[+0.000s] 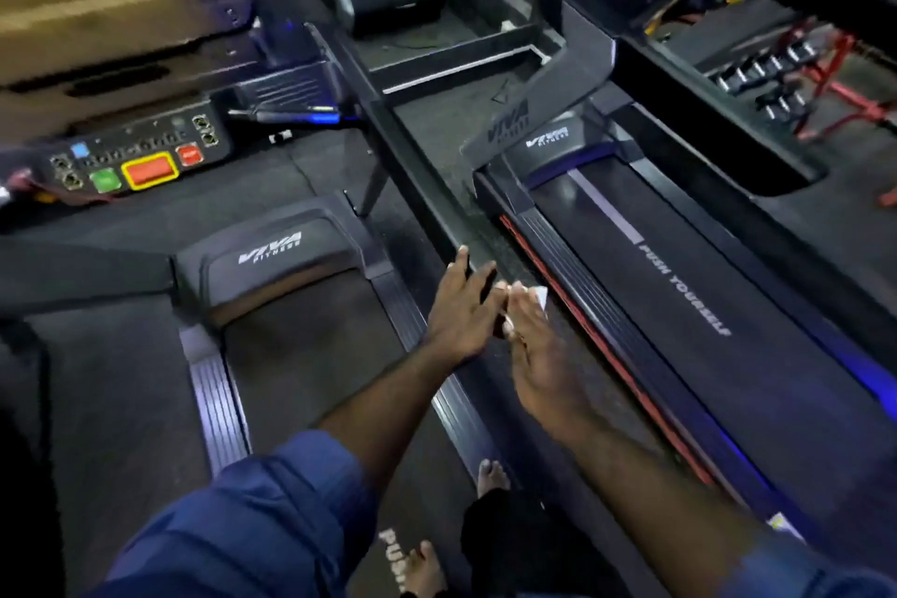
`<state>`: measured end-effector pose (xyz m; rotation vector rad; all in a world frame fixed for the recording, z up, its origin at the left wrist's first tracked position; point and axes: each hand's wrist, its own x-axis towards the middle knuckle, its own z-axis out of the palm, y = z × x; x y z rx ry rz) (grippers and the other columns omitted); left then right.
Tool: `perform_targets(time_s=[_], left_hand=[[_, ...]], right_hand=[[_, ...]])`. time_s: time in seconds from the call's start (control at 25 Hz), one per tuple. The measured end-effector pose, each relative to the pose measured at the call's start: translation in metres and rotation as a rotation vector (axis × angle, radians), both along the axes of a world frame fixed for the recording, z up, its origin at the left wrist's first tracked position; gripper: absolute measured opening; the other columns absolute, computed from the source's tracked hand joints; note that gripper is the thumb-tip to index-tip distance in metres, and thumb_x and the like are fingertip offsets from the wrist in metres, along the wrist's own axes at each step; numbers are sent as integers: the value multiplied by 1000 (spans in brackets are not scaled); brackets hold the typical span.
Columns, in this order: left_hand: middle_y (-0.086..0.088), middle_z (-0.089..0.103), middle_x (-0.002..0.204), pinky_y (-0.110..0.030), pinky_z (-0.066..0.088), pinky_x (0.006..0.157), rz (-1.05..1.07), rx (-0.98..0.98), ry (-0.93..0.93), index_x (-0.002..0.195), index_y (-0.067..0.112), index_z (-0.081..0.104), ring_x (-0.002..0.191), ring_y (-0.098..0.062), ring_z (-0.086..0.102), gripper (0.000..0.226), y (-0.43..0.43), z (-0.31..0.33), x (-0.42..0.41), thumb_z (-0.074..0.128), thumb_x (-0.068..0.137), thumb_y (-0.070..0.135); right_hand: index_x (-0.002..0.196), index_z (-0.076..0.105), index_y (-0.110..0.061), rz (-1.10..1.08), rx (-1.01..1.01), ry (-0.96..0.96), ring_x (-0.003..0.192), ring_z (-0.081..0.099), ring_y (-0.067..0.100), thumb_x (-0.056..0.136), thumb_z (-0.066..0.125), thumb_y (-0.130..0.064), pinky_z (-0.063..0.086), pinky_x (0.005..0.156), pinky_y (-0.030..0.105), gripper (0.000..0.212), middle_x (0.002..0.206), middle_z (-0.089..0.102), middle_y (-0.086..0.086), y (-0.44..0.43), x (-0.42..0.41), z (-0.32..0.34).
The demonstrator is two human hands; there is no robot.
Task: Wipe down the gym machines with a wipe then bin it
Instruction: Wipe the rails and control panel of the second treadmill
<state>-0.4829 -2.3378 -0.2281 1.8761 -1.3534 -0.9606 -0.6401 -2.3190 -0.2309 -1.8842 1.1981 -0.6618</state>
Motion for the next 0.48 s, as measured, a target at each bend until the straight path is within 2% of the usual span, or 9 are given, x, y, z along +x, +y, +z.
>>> perform_targets(time_s=[0.04, 0.12, 0.16, 0.2, 0.24, 0.32, 0.4, 0.48], left_hand=[[-5, 10, 175, -50, 10, 130, -100, -30, -174, 158, 24, 44, 162, -25, 6, 66, -8, -2, 6, 33, 104, 61], [-7, 27, 171, -55, 11, 129, -216, -129, -468, 152, 22, 49, 161, -30, 11, 69, -21, -2, 19, 22, 102, 61], [-8, 34, 167, -55, 11, 129, -269, -168, -551, 149, 20, 53, 160, -31, 14, 67, -31, -2, 24, 23, 103, 58], [-7, 39, 164, -54, 10, 129, -320, -187, -606, 147, 19, 55, 159, -30, 16, 64, -38, -5, 28, 24, 104, 56], [-6, 41, 162, -53, 9, 130, -357, -204, -652, 146, 19, 55, 159, -30, 16, 62, -42, -8, 31, 25, 106, 55], [-5, 42, 159, -52, 8, 129, -388, -235, -719, 145, 19, 55, 160, -29, 16, 56, -44, -16, 32, 27, 108, 51], [-3, 41, 159, -50, 5, 129, -377, -231, -728, 146, 21, 53, 160, -26, 13, 52, -42, -17, 33, 28, 110, 49], [-1, 40, 160, -49, 4, 129, -382, -207, -721, 147, 24, 53, 161, -24, 11, 51, -43, -14, 31, 28, 110, 48]], right_hand=[[159, 36, -21, -228, 191, -199, 156, 25, 10, 111, 44, -12, 27, 126, 30, 49, 168, 28, -5, 8, 13, -3], [157, 41, -23, -658, 605, -664, 138, 51, 12, 112, 44, -26, 46, 107, 24, 45, 163, 41, -2, 10, 36, -9], [153, 47, -24, -767, 764, -890, 128, 59, 14, 111, 45, -36, 47, 102, 25, 44, 157, 49, 3, 4, 43, -10], [147, 54, -23, -814, 892, -1061, 122, 63, 17, 108, 44, -50, 46, 105, 31, 48, 150, 57, 8, -8, 47, -9], [142, 57, -21, -848, 1010, -1146, 123, 64, 21, 103, 41, -65, 43, 111, 37, 61, 144, 62, 10, -23, 49, -7], [139, 60, -17, -835, 1204, -1161, 129, 62, 25, 92, 29, -85, 35, 119, 42, 88, 136, 67, 13, -46, 42, 1], [141, 59, -10, -735, 1275, -1238, 133, 60, 27, 87, 25, -89, 32, 122, 41, 102, 136, 67, 16, -48, 24, 7], [143, 58, -5, -669, 1333, -1266, 133, 60, 29, 85, 28, -89, 33, 122, 41, 107, 137, 66, 18, -48, 15, 10]])
